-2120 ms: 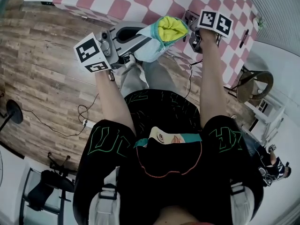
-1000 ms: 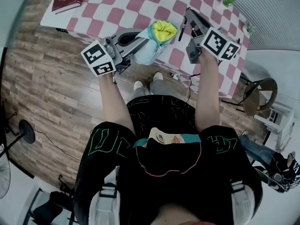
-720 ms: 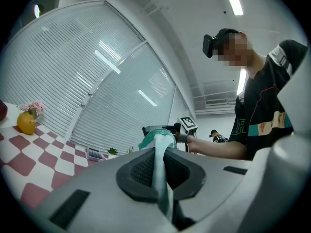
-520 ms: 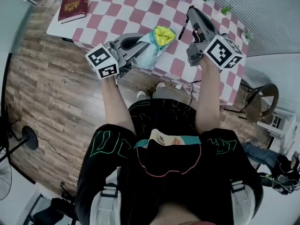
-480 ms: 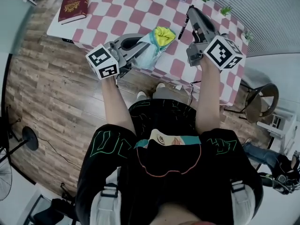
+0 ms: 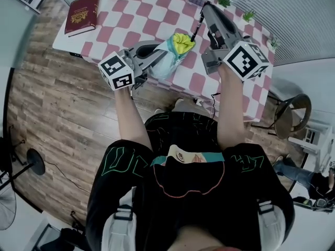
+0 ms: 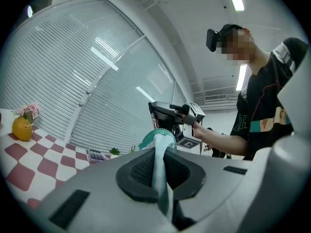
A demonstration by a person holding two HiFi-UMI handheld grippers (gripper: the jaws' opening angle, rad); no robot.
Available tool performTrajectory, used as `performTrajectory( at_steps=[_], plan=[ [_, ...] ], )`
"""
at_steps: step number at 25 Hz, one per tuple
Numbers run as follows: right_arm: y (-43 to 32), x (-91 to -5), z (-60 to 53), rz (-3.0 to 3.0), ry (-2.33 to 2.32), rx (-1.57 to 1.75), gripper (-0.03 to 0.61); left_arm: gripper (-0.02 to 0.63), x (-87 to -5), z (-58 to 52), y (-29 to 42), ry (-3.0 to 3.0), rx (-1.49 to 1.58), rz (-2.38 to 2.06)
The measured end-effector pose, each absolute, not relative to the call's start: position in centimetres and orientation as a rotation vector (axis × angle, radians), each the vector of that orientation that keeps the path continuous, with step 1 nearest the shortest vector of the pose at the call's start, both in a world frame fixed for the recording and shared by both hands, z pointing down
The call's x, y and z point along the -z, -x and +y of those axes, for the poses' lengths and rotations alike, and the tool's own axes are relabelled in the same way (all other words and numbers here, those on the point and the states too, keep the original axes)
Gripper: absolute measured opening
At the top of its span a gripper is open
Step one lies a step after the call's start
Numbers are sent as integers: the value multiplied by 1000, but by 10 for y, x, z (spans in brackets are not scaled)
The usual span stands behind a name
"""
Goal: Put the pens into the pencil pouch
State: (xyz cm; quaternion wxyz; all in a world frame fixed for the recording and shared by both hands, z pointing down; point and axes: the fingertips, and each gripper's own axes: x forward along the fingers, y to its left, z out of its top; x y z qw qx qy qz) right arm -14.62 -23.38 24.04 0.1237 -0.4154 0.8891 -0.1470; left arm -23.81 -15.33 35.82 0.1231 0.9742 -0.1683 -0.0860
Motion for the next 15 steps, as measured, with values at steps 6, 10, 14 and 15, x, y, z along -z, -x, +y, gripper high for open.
performTrajectory(
  at_steps=[6,10,14,15],
  plan=[
    [160,-237,-233,2609,1203,374,48,0,-353,-160,232,-2849,292,-462],
    [169,-237,-232,2617,1184,361,48,0,-346,-160,232,-2858,310,-457],
    [175,-237,-226,2618,1155,283,48,0,-343,-159,234,-2865,320,-463],
    [177,-237,-224,2623,1149,257,48,0,-342,-158,236,-2864,325,-469]
  ],
)
